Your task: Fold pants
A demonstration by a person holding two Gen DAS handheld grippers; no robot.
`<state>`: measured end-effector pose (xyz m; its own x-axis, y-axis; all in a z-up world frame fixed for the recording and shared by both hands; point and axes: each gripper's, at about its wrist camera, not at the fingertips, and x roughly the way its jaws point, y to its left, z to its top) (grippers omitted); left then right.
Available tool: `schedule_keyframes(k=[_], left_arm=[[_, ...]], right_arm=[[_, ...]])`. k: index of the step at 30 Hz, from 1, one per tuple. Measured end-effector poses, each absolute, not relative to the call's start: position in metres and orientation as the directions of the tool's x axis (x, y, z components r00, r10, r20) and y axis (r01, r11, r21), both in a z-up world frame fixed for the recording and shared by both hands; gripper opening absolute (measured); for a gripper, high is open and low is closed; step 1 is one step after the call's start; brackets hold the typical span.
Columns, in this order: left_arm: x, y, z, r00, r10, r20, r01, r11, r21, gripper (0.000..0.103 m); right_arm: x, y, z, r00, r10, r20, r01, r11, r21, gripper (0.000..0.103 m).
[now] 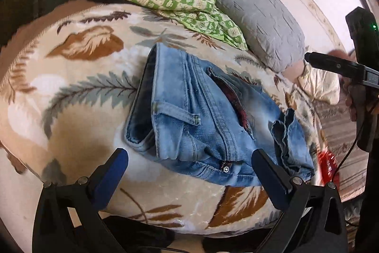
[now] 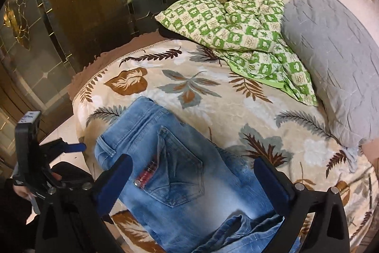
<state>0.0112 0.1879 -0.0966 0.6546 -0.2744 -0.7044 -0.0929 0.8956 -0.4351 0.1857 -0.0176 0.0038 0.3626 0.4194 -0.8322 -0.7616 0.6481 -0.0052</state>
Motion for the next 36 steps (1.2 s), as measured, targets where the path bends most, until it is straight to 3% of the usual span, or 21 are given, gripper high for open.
schedule_keyframes(k=[7, 13, 20, 23, 28, 33, 36], left_arm=[[0.029, 0.200, -0.139, 0.647, -0.370, -0.666, -0.107, 0.822, -0.560, 0.103], [0.034, 0.220, -0.150, 0.692, -0.425, -0.584, -0.150, 0.706, -0.692, 0.103], [0.046, 0.199, -0.148, 0.731, -0.314, -0.605, -0.168, 0.777, -0.606, 0.103], [0.046, 0.201, -0.151, 0.737, -0.321, -0.595, -0.143, 0.787, -0.601, 0.103], [0.040, 0.217, -0.156, 0.760, -0.372, -0.533, -0.128, 0.718, -0.684, 0.103], [0.038, 0.210, -0.155, 0.766, -0.345, -0.542, -0.108, 0.762, -0.639, 0.103], [0.037, 0.209, -0.156, 0.771, -0.345, -0.535, -0.099, 0.765, -0.636, 0.103]], right_arm=[[0.182, 0.022, 0.016, 0.355, 0.405, -0.843, -0.795, 0.605, -0.044, 0.103], [0.181, 0.039, 0.008, 0.351, 0.388, -0.852, -0.801, 0.596, -0.059, 0.103], [0.198, 0.058, -0.005, 0.276, 0.394, -0.877, -0.781, 0.624, 0.034, 0.103], [0.202, 0.083, -0.009, 0.202, 0.418, -0.886, -0.774, 0.622, 0.117, 0.103], [0.213, 0.149, -0.033, 0.172, 0.243, -0.955, -0.791, 0.612, 0.014, 0.103], [0.220, 0.205, -0.082, 0.149, 0.035, -0.988, -0.830, 0.548, -0.106, 0.101], [0.227, 0.221, -0.106, 0.133, -0.040, -0.990, -0.836, 0.532, -0.133, 0.092]])
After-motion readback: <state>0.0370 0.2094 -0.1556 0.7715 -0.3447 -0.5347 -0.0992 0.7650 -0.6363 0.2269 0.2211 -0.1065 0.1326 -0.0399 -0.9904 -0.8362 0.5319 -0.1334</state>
